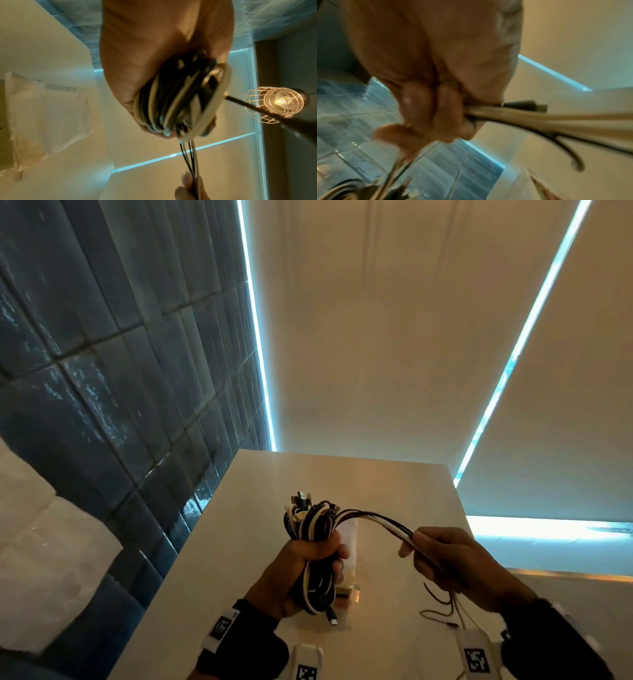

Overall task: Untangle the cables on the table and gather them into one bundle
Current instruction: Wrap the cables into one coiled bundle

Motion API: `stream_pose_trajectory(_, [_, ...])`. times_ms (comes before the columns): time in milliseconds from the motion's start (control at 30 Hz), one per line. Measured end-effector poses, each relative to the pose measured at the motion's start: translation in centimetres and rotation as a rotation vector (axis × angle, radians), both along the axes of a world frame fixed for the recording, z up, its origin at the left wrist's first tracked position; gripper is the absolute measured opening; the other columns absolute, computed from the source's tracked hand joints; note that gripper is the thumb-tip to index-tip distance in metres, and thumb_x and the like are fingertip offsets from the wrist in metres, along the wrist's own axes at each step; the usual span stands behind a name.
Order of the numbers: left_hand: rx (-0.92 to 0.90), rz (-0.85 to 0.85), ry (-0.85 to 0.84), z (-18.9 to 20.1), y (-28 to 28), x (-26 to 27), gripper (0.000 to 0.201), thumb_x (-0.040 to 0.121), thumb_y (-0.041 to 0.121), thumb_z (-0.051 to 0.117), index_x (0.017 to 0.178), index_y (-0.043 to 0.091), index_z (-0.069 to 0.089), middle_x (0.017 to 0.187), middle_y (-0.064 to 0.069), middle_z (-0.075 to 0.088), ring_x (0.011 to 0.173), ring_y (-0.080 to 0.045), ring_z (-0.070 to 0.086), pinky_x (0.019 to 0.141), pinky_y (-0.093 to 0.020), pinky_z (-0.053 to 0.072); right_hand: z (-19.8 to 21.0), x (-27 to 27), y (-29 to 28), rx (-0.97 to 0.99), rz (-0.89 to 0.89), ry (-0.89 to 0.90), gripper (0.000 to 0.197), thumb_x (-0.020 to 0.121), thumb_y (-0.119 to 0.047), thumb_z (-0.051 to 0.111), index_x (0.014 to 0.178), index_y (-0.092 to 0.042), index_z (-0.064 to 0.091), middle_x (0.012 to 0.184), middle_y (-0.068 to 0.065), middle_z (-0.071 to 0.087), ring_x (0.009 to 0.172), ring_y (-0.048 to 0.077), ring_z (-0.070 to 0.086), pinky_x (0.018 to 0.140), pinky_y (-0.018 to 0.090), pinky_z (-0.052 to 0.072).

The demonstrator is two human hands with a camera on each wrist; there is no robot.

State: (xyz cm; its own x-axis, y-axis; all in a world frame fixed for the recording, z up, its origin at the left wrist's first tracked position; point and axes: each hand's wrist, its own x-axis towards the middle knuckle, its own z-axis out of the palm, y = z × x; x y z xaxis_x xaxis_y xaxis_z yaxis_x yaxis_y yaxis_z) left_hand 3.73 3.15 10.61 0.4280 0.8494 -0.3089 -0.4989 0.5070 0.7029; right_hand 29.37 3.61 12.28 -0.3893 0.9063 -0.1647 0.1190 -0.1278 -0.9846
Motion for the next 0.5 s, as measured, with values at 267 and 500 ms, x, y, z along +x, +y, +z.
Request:
stream_pose_trajectory(267, [-0.057, 0.165, 0.033, -0.2, 0.3, 2.5, 0.014, 0.077, 0.020, 0.071, 0.070, 0.013, 0.060, 0.056, -0.002, 0.045, 0.044, -0.013, 0.047, 0.046, -0.026, 0.042, 2.4, -6.6, -1.5, 0.365, -0.365, -0.234, 0.024, 0.097, -0.025, 0.053, 0.084, -0.023, 0.073, 0.049, -0.007, 0.046, 0.043, 0.003, 0.035, 0.043, 0.016, 0.029])
stream_pose_trajectory(500, [-0.053, 0.185, -0.138, -1.5, 1.1, 2.4, 0.060, 0.057, 0.049, 0.088, 0.091, 0.008, 0.059, 0.071, -0.006, 0.050, 0.062, -0.019, 0.054, 0.059, -0.030, 0.047, 3.3, -11.0, -2.8, 0.647, -0.201, -0.445, 0.021, 0.098, -0.022, 0.053, 0.090, -0.015, 0.072, 0.064, -0.008, 0.063, 0.060, 0.006, 0.060, 0.054, 0.017, 0.047])
